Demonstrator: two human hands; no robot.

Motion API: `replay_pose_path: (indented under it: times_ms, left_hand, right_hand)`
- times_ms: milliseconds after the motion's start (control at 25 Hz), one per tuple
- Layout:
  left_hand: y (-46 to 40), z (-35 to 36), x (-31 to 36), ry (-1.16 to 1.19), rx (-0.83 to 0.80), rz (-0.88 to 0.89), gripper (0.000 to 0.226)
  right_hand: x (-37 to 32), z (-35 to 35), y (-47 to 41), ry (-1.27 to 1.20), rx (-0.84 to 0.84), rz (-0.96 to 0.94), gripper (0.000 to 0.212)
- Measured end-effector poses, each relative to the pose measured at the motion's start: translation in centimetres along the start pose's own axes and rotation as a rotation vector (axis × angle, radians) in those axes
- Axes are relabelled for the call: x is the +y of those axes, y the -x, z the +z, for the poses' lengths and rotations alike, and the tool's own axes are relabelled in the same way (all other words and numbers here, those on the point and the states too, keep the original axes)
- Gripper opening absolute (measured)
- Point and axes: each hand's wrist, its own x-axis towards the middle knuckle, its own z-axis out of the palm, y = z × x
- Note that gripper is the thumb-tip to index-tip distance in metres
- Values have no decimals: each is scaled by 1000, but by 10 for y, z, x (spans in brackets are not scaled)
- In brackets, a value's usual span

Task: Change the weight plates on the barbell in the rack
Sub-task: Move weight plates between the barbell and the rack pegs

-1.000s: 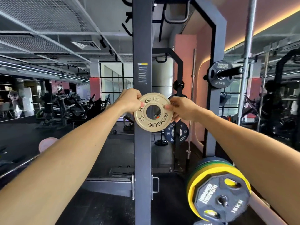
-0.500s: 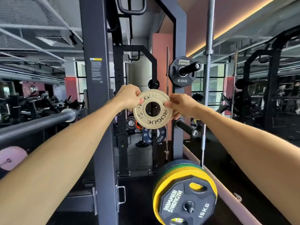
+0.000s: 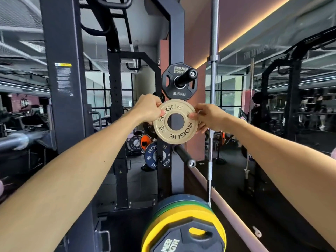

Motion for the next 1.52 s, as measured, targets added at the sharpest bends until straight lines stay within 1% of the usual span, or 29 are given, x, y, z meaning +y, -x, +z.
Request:
replay_pose_path:
  times_ms: [80,240,400,520,720,920,1000,1080,1160,1240,1280,1320,1400,1520]
  left_hand:
    - [-14,14,14,-4,8,-9,10]
    - [-35,25,42,-25,58,-29,13]
    - [-58,9,75,-116,148,-28,14]
    - [-80,-6,96,-163,215,20,15]
    - [-122,-20,106,-125,262,59,7]
    - [-167,-9,90,-143,271,56,9]
    - [-185,2,80,-122,281,57,13]
    - [-204,14,70,-146,305,54,20]
    - [-222,24,57,-156,355,40,21]
    - [-238,32,43,-98,420,6,18]
    - [-245,35,37,-75,441,-19,25]
    - [-252,39,31,-76,449,-50,30]
    - [-265,50,18,-121,455,-92,32]
    - [-286,68,-3,-139,435,-113,28]
  right_hand:
    - [16,-19,-8,7,-4,-16,20]
    - [34,-53,-26,20,-33,-104,16]
    - [29,-89,-51,14,-5,-203,24]
    - [18,-115,-70,-3,18,-258,18]
    - [8,-140,-105,-7,54,-296,18]
    - [16,-143,-149,17,58,-277,20]
    - [26,-141,-164,1,69,-266,20]
    - [35,-137,-181,-14,88,-244,18]
    - [45,-131,-200,2,114,-211,18]
    - [53,-125,-217,25,163,-172,24]
    - [58,-122,-225,43,189,-152,28]
    - [64,-119,-234,72,214,-133,32]
    - [74,-113,-254,139,261,-100,39]
    - [87,-100,-284,189,321,-54,46]
